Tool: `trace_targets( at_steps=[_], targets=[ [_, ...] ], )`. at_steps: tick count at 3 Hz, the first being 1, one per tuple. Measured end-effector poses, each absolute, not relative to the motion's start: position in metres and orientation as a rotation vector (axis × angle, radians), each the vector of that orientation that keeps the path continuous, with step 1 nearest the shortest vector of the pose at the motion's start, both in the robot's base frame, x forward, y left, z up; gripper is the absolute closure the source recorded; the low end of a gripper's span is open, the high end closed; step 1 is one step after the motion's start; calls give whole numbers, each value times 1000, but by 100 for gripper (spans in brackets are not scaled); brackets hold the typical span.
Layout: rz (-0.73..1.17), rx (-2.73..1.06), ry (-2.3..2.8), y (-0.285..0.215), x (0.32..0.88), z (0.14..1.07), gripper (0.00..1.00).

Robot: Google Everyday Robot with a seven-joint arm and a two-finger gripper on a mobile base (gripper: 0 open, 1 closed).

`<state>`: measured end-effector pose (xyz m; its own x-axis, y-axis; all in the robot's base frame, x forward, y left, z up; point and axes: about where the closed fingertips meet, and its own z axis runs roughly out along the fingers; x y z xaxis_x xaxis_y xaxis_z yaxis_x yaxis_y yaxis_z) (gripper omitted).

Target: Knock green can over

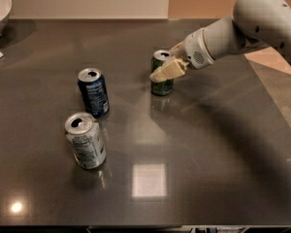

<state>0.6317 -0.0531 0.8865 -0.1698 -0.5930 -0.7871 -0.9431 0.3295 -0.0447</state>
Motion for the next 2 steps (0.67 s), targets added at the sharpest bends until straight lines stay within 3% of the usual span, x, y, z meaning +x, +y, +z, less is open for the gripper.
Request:
trace_targets(
  at_steps=[2],
  targets=[
    [511,-1408,1926,-65,620,915,88]
  ],
)
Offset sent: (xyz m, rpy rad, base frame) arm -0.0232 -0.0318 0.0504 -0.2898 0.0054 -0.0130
